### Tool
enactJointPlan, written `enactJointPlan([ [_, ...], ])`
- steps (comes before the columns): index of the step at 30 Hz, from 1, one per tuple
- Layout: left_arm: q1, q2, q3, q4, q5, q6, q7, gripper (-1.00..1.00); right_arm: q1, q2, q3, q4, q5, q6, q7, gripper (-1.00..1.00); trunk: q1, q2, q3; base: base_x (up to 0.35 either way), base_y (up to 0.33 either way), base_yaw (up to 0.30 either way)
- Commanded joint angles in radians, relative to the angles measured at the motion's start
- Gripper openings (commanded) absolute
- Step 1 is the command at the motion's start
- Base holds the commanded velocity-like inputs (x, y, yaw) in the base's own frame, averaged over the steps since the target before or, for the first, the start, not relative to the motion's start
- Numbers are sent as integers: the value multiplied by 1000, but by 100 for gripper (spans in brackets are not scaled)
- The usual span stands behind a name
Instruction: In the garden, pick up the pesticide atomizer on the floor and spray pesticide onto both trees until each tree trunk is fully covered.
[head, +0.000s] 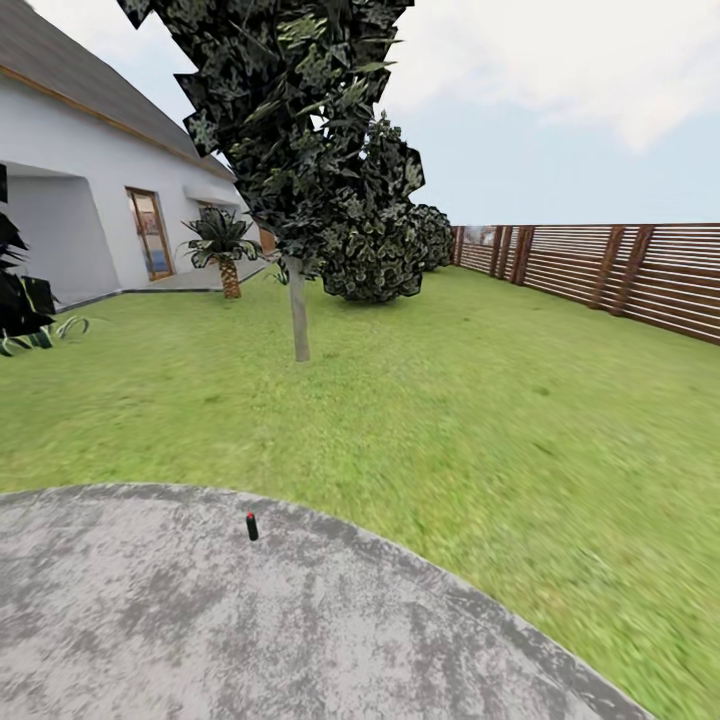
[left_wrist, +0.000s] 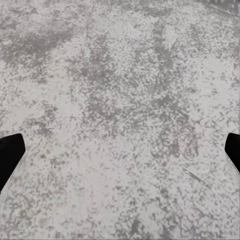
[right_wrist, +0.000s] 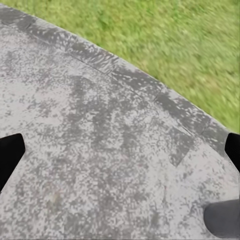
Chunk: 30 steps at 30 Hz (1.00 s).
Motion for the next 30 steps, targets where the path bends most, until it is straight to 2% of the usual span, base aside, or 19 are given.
enactJointPlan([
  [1,0,0,0,0,0,0,0,100,0,0,1,0,0,0,0,100,0,0,0,337,0,0],
  [9,0,0,0,1,0,0,0,100,0,0,6,0,0,0,1,100,0,0,-1,337,-6,0],
  [30,-1,1,1,1,0,1,0,100,0,0,6,0,0,0,1,100,0,0,-34,323,-106,0],
])
